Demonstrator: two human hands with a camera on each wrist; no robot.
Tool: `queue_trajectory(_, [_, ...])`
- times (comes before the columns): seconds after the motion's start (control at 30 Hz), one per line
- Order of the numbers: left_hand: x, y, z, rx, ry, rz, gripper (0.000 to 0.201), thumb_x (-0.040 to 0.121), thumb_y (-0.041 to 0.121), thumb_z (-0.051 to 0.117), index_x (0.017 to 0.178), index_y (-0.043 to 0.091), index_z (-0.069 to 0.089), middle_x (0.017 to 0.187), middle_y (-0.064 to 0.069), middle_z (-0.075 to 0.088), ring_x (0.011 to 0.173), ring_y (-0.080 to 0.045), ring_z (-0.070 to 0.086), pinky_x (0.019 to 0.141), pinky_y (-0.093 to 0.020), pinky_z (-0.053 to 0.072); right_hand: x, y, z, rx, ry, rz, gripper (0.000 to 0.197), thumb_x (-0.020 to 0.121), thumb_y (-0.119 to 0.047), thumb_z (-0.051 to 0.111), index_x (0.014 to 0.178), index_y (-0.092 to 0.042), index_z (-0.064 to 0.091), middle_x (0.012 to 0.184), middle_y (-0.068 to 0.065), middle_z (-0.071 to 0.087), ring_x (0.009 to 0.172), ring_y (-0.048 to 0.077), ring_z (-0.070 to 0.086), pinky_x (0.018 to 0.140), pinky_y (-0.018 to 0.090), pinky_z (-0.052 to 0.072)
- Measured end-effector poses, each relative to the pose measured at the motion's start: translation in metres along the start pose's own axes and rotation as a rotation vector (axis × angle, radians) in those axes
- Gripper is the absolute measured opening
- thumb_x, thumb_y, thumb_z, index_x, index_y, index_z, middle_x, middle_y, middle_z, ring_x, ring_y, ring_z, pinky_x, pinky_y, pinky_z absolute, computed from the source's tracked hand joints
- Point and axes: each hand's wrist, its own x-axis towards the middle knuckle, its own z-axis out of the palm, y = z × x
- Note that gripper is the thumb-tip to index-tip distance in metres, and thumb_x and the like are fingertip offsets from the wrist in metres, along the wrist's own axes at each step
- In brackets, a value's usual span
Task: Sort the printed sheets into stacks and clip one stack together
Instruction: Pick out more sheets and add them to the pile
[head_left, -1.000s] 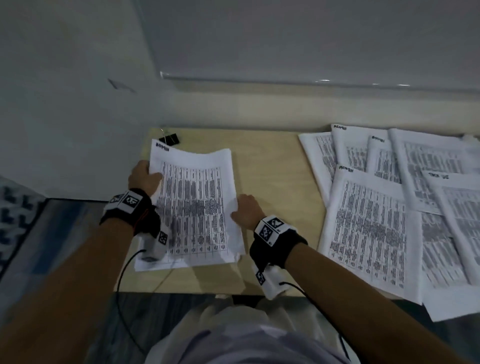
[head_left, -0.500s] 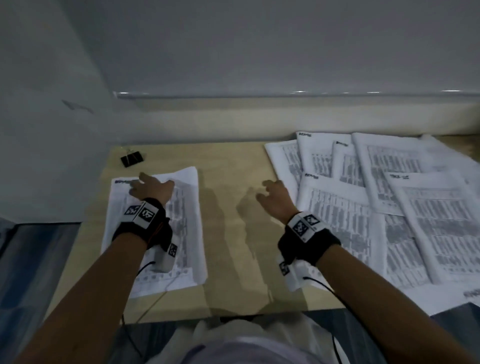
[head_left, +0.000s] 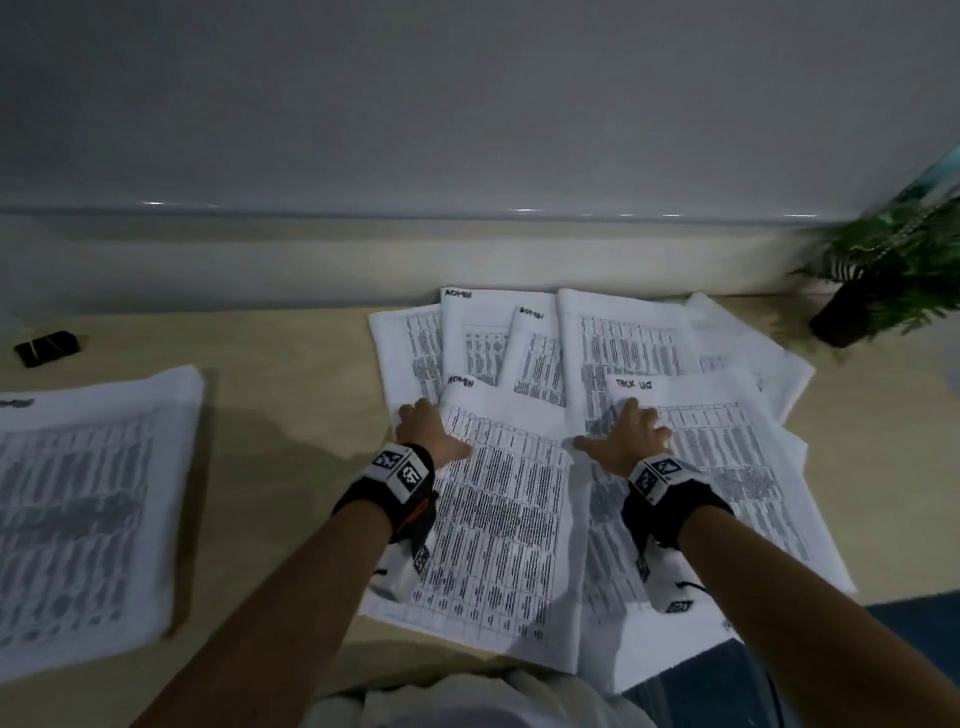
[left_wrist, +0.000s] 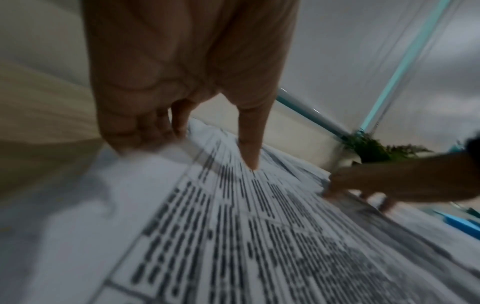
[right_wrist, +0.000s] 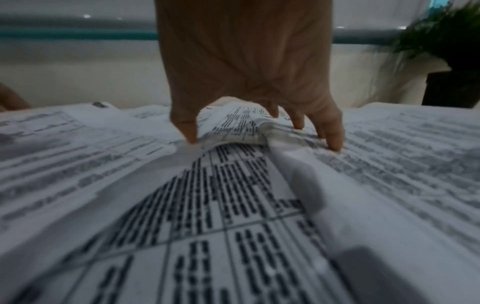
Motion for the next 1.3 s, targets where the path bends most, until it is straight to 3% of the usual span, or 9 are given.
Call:
queue_trajectory(0.23, [-0.001,0.000,-0.005,-0.134,0.291,0.022,0.031,0.091,0.012,0.048,0.117,-0.002,0.058,0.113,-0.021,0.066,0.095,-0.033,0.063,0.077,-0.031,0.048,0.030,0.016,-0.012,0.042,0.230,-0.197,0.019,0.085,-0.001,0.051,0.102,0.007,0.056,0.113,0.023,0.053,0.102,0.036,0.055,0.087,0.038,0.046])
queue_trajectory(0.37, [0.008,-0.012,-0.022,-0.219,0.382,-0.082,0.034,0.093,0.016,0.048,0.119,-0.003,0.057,0.116,-0.022,0.066,0.095,-0.034,0.063,0.078,-0.035,0.050,-0.001,-0.018,-0.005,0.232,0.105,-0.326,0.018,0.075,-0.006,0.042,0.057,-0.010,0.040,0.080,0.022,0.058,0.077,0.027,0.055,0.054,0.022,0.034])
queue_trajectory(0.63, [0.009,-0.002,-0.010,-0.471,0.218,-0.138,0.083,0.084,0.069,0.035,0.134,0.003,0.047,0.142,-0.019,0.047,0.129,-0.032,0.046,0.106,-0.036,0.035,-0.046,-0.094,0.031,1.062,-0.478,-0.370,0.014,0.091,-0.004,0.046,0.090,-0.006,0.059,0.081,0.010,0.061,0.063,0.012,0.063,0.061,0.027,0.045])
queue_trajectory(0.73, [0.012,-0.010,-0.013,-0.498,0.308,-0.164,0.077,0.083,0.068,0.037,0.096,-0.003,0.061,0.104,-0.021,0.063,0.095,-0.030,0.054,0.081,-0.032,0.038,-0.015,-0.072,-0.003,0.745,-0.124,-0.426,0.025,0.092,-0.015,0.050,0.108,0.000,0.063,0.113,0.019,0.065,0.098,0.024,0.060,0.095,0.041,0.046])
queue_trajectory(0.83, [0.014,-0.022,-0.013,-0.495,0.326,-0.179,0.085,0.077,0.063,0.056,0.120,-0.010,0.053,0.124,-0.024,0.059,0.111,-0.035,0.057,0.093,-0.039,0.044,0.031,-0.022,-0.039,0.412,0.193,-0.115,0.042,0.087,-0.020,0.057,0.126,-0.005,0.052,0.137,0.019,0.049,0.128,0.033,0.042,0.110,0.046,0.032])
queue_trajectory(0.97, [0.013,-0.023,0.003,-0.497,0.266,-0.148,0.072,0.070,0.031,0.080,0.125,-0.006,0.052,0.128,-0.011,0.060,0.114,-0.026,0.059,0.097,-0.032,0.047,0.063,0.039,-0.055,0.253,0.190,0.328,0.088,0.073,-0.042,0.072,0.136,0.002,0.028,0.142,0.026,0.032,0.132,0.039,0.031,0.112,0.051,0.026])
queue_trajectory(1.1, [0.010,-0.013,-0.003,-0.482,0.391,-0.064,0.036,0.086,0.009,0.062,0.118,-0.008,0.060,0.110,-0.022,0.067,0.099,-0.033,0.065,0.077,-0.029,0.047,0.069,0.049,-0.047,0.390,0.111,0.184,0.053,0.078,-0.021,0.072,0.117,0.002,0.046,0.094,0.016,0.055,0.091,0.031,0.060,0.089,0.041,0.050])
queue_trajectory(1.17, [0.010,-0.012,-0.017,-0.448,0.462,-0.031,0.034,0.091,0.009,0.055,0.120,-0.007,0.058,0.116,-0.027,0.065,0.105,-0.039,0.063,0.082,-0.035,0.049,0.063,0.042,-0.051,0.382,0.133,0.056,0.038,0.087,-0.019,0.058,0.110,0.011,0.054,0.100,0.022,0.062,0.094,0.036,0.061,0.079,0.036,0.050])
queue_trajectory(1.3, [0.011,-0.024,-0.048,-0.316,0.608,-0.059,0.035,0.093,0.012,0.050,0.122,-0.008,0.057,0.121,-0.029,0.062,0.110,-0.042,0.059,0.091,-0.041,0.047,0.033,0.011,-0.075,0.341,0.549,-0.326,0.043,0.086,-0.024,0.041,0.097,0.014,0.059,0.098,0.038,0.062,0.091,0.048,0.060,0.067,0.040,0.035])
